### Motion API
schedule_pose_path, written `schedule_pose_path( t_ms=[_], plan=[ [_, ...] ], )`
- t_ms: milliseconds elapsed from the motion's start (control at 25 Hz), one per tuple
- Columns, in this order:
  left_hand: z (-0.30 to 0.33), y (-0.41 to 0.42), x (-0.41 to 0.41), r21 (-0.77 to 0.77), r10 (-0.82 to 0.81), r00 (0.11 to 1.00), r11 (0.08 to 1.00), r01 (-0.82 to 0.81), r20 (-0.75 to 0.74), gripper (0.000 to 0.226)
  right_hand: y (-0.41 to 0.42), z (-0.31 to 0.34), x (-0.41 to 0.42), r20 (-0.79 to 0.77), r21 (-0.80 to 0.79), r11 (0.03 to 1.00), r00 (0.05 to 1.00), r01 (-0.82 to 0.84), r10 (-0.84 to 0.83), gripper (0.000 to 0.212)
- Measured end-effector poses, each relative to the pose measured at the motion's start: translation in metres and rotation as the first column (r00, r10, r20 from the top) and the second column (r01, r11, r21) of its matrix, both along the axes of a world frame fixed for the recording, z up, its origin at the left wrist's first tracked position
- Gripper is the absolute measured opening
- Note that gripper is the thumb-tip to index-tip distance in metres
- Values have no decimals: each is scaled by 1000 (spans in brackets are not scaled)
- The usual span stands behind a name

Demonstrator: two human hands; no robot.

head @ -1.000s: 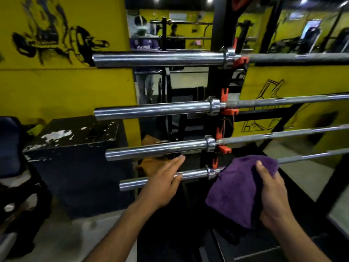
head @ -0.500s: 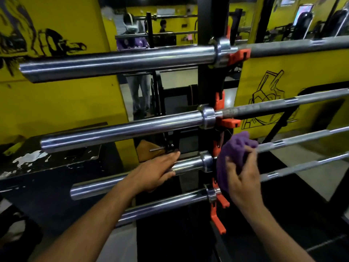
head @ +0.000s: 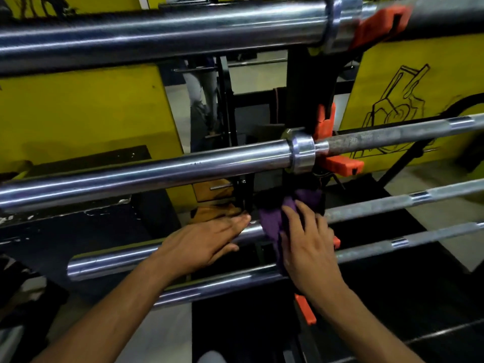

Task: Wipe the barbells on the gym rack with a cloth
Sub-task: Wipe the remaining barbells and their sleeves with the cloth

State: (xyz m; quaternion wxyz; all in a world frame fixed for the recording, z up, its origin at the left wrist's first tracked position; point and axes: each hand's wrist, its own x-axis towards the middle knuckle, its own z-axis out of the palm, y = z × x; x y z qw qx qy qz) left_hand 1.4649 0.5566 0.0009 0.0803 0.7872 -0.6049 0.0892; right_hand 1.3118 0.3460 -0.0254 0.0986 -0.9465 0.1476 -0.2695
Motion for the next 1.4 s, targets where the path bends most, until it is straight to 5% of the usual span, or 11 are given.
schedule_pose_path(
  t_ms=[160,440,520,600,680,760,880,1080,1240,1320,1400],
  plan=[
    [1,0,-1,-19,2,1000,1000,-2,18,60,-5,11,-24,-79,231,973,996,-28,47,75],
    [-2,1,-2,-39,5,999,999,-3,31,59,-43,94,-22,-542,334,939,832,85,117,26],
    [-3,1,-2,-31,21,1000,999,-20,15,59,-55,102,-30,-557,397,917,805,42,204,21],
    [-4,2,-3,-16,35,999,999,-35,-9,60,-62,103,-37,-363,504,863,897,-39,252,12],
    [-4,2,-3,-9,45,999,999,-45,-6,60,-59,92,-34,-51,403,896,973,-185,224,24],
    [-4,1,-3,-21,49,998,999,-48,27,59,-47,63,-20,36,207,951,973,-229,226,44],
    [-2,0,-6,17,60,996,998,-61,60,59,-25,22,5,-174,0,982,967,-190,187,60],
    [-4,-2,-10,41,66,991,997,-71,120,60,-30,40,41,-315,-58,987,941,-152,127,49],
    [-2,-4,-12,39,48,990,998,-53,133,59,-28,91,95,-707,94,964,665,-250,241,38],
    [0,-4,-10,39,27,992,999,-32,123,59,-27,96,110,-775,133,957,575,-256,262,37],
    [2,-2,-8,33,15,995,999,-18,94,59,-29,78,103,-687,82,953,677,-290,265,37]
  ],
)
